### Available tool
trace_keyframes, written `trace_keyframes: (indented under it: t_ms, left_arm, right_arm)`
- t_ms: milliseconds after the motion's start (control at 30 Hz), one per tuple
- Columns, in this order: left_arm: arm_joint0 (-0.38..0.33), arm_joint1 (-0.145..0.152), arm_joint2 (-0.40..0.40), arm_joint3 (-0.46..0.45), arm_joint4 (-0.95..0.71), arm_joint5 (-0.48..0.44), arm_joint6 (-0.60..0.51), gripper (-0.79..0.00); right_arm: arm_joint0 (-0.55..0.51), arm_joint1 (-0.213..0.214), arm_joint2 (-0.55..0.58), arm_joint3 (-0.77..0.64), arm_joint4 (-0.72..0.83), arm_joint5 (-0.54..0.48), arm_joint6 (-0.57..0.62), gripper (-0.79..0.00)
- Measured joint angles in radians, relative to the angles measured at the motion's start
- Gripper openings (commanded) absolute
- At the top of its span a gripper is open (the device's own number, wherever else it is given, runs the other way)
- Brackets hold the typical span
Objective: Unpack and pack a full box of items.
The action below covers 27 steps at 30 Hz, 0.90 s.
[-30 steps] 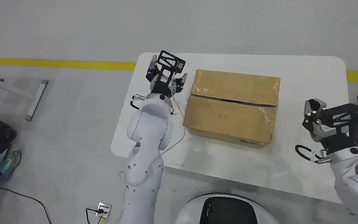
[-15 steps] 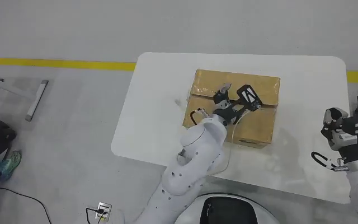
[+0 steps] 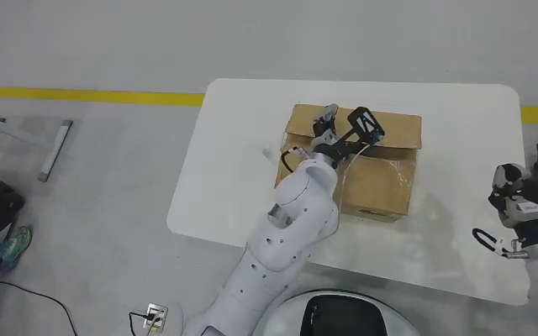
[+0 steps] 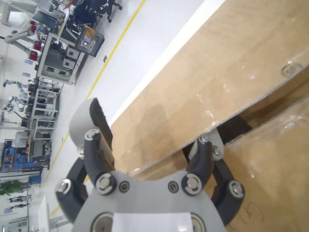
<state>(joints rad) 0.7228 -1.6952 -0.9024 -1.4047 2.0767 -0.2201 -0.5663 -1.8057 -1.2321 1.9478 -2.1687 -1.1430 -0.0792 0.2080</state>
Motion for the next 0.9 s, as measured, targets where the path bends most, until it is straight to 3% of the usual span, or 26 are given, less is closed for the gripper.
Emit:
trace_keyframes:
  t_ms: [300, 533, 567, 600, 767, 900]
  left_arm:
    - [0.031, 0.003, -0.014, -0.039, -0.033, -0.074, 0.048, -0.785]
    - [0.097, 0.007, -0.009, -0.153, -0.039, -0.117, 0.016, -0.785]
    - [0.107, 0.008, -0.010, -0.169, -0.043, -0.121, 0.009, -0.637]
    - [0.117, 0.008, -0.010, -0.186, -0.049, -0.126, 0.003, -0.025]
    - [0.130, 0.008, -0.011, -0.227, -0.060, -0.136, 0.015, 0.000]
    - [0.071, -0.002, -0.004, -0.190, -0.054, -0.094, 0.040, 0.000]
  right_arm:
    - [0.013, -0.002, -0.012, 0.000, 0.000, 0.009, 0.008, -0.785]
    - [0.012, -0.004, -0.011, 0.000, 0.004, 0.011, 0.004, -0.785]
    - [0.010, -0.004, -0.009, 0.000, 0.005, 0.011, 0.003, -0.785]
    - [0.008, -0.005, -0.007, -0.001, 0.007, 0.011, 0.002, -0.785]
    - [-0.006, -0.006, 0.007, -0.006, 0.019, 0.008, -0.006, -0.785]
    - [-0.016, -0.008, 0.019, -0.013, 0.024, 0.006, -0.011, -0.785]
